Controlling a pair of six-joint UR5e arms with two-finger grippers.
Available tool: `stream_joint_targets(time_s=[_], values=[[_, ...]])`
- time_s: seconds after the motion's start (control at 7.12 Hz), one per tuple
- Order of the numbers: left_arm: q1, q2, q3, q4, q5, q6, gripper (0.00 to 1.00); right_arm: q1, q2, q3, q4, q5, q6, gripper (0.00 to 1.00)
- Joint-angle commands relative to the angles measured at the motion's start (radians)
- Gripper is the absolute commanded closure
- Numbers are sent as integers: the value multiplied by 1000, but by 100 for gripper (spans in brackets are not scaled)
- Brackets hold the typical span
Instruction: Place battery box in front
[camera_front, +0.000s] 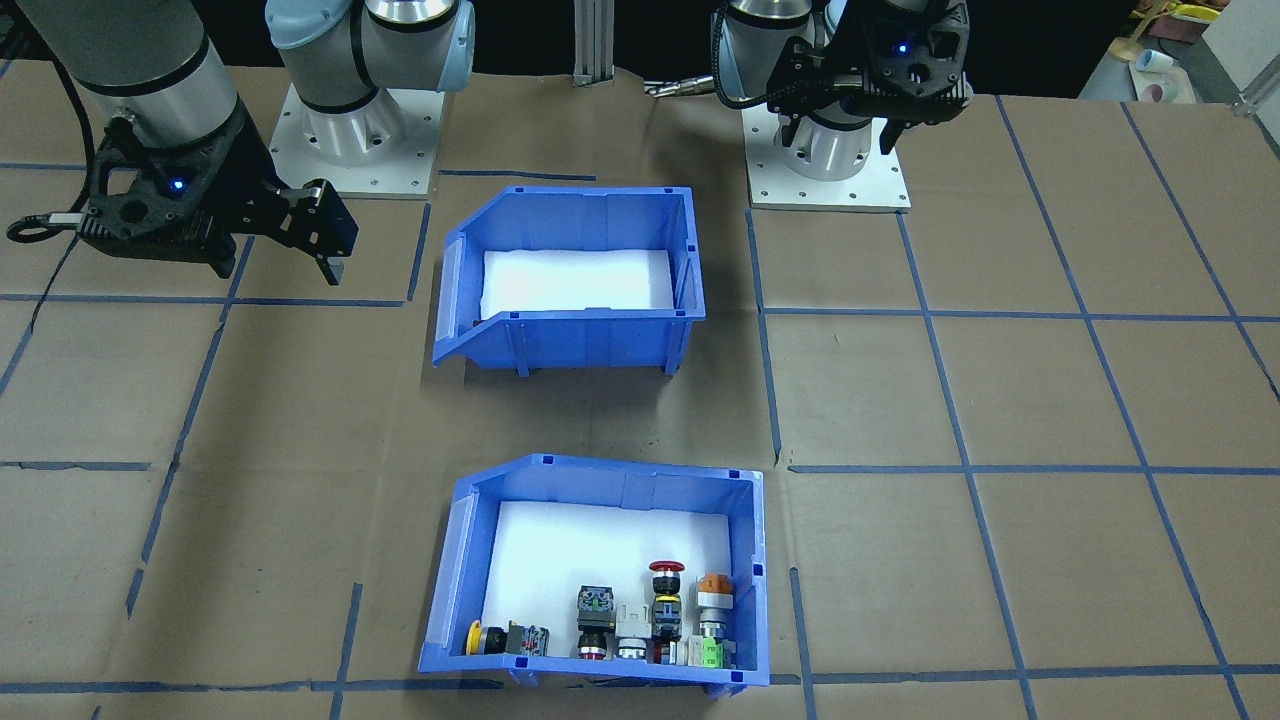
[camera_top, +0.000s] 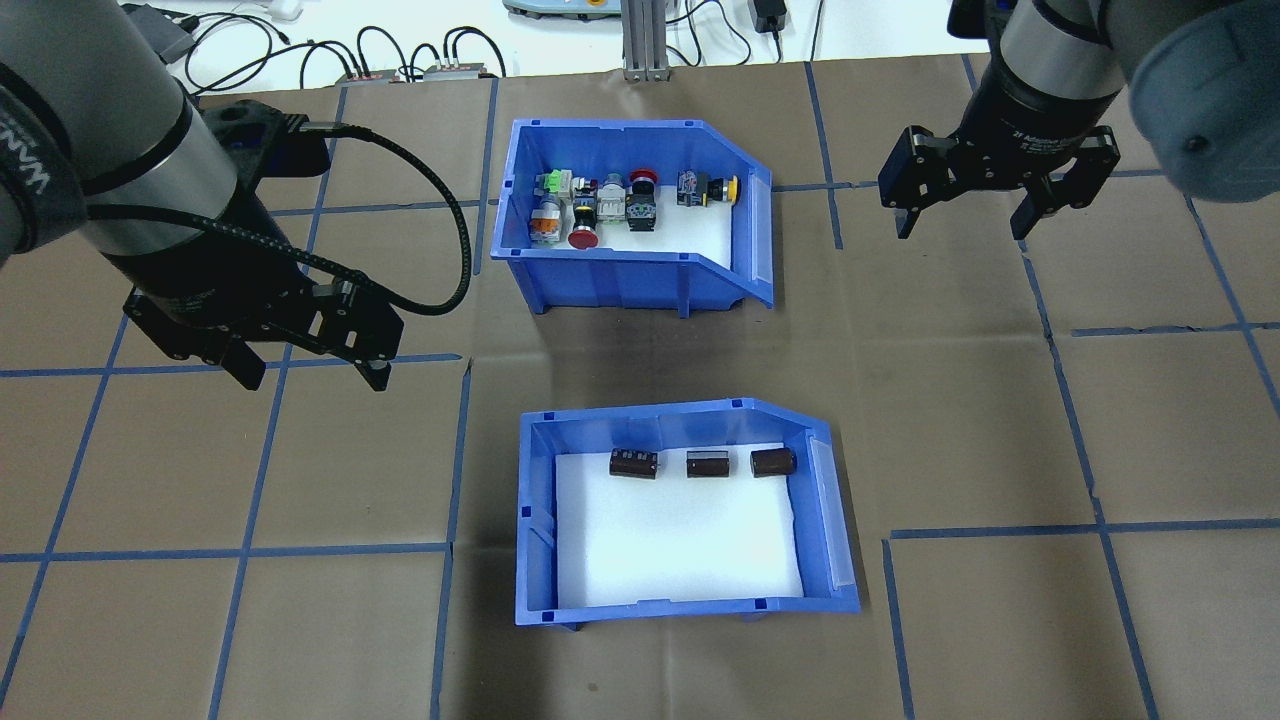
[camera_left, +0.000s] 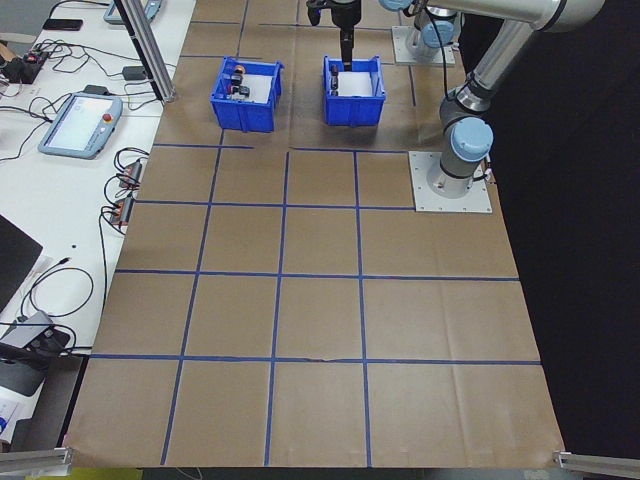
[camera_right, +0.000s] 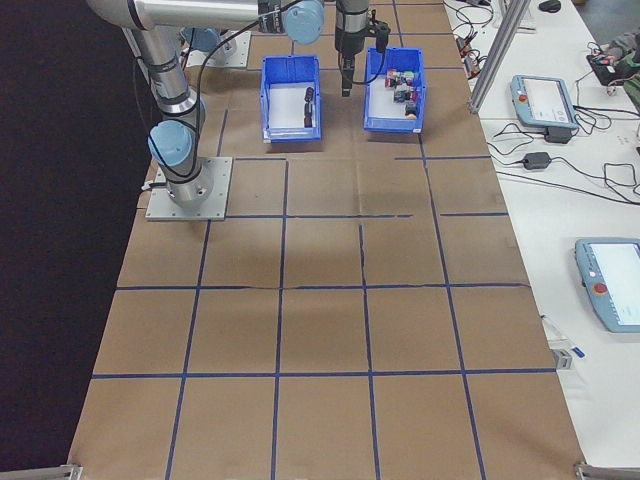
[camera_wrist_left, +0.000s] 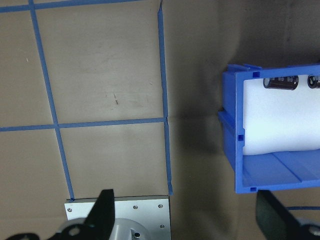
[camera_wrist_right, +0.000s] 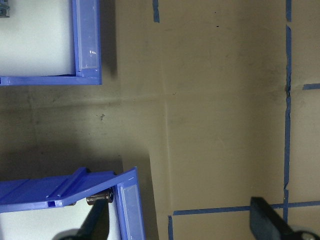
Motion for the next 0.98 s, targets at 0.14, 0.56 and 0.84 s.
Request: stream_joint_targets(time_s=[0.14,0.56,0.84], values=[[0,1,0,0,-5,-3,1,0,0,0,0,0,0,0],[0,19,-4,-1,1,-21,2,0,2,-3,14,-9,-6,0],[0,-2,0,23,-23,-269,2,0,5,-6,11,-5,-18,0]])
